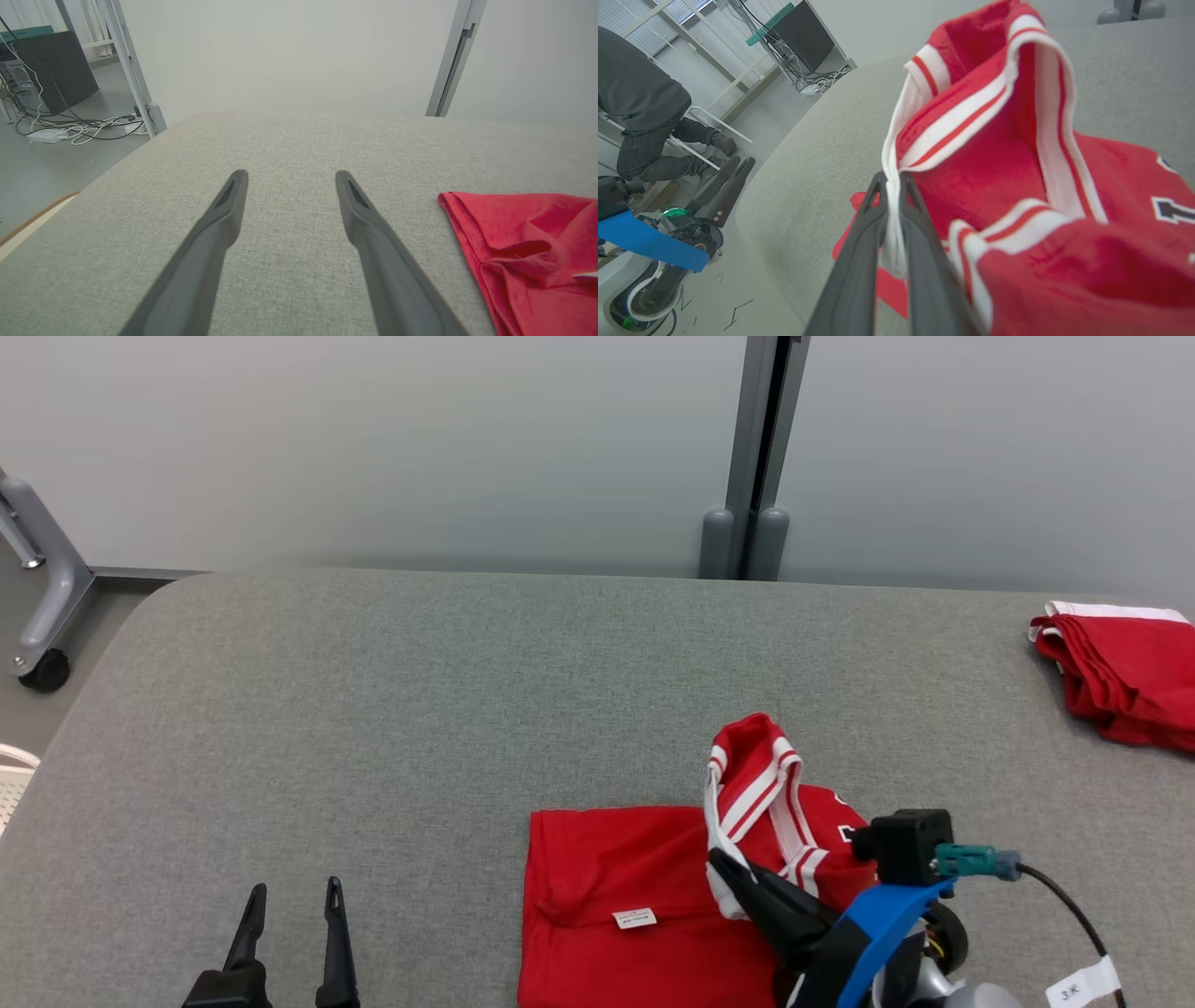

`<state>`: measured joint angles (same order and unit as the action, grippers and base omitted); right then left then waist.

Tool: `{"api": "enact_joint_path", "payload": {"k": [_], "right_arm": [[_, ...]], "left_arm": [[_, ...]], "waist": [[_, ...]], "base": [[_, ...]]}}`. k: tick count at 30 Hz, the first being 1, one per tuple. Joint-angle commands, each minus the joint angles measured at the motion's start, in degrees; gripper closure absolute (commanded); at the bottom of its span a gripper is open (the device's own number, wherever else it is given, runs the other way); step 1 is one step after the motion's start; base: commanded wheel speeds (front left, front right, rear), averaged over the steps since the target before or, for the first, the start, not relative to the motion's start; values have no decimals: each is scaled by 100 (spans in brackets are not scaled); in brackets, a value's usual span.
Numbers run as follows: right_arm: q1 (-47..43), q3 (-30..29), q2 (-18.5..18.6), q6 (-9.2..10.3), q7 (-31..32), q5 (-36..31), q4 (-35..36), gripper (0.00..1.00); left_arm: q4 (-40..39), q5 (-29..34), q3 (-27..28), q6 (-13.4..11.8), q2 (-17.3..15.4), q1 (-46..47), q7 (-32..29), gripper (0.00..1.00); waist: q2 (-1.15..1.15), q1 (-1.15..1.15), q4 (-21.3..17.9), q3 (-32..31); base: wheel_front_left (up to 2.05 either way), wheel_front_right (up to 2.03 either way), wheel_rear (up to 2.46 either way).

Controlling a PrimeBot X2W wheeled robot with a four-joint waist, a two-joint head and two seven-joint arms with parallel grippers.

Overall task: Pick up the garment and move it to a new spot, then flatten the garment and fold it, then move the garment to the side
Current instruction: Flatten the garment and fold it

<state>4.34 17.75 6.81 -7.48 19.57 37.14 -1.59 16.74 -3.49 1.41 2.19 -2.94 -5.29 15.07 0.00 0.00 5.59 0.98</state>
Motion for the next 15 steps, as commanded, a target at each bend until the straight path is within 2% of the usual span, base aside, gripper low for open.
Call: {"api": "enact_joint_path", "payload": {"k": [1, 12, 13, 14, 15], "right_arm": [[108, 156, -73, -3, -35, -101, -15, 100], [610, 1024, -366, -3, -504, -74, -976, 100], [655, 1093, -378, -3, -580, -77, -1074, 44], [694, 1150, -388, -3, -648, -63, -1173, 0], [754, 1193, -389, -3, -762, -77, -1232, 0]], "left_arm": [[10, -26, -1, -8, 9, 127, 14, 0], [59, -107, -171, -68, 7, 257, 14, 0], [64, -120, -188, -68, 8, 261, 14, 0], [67, -132, -206, -71, 9, 272, 14, 0], [67, -139, -222, -74, 8, 285, 14, 0]], "waist": [[0, 0, 66, 40], [0, 0, 259, 152], [0, 0, 265, 158], [0, 0, 268, 162], [0, 0, 267, 165]], "base": [[0, 0, 0], [0, 0, 0], [0, 0, 0], [0, 0, 0], [0, 0, 0]]}}
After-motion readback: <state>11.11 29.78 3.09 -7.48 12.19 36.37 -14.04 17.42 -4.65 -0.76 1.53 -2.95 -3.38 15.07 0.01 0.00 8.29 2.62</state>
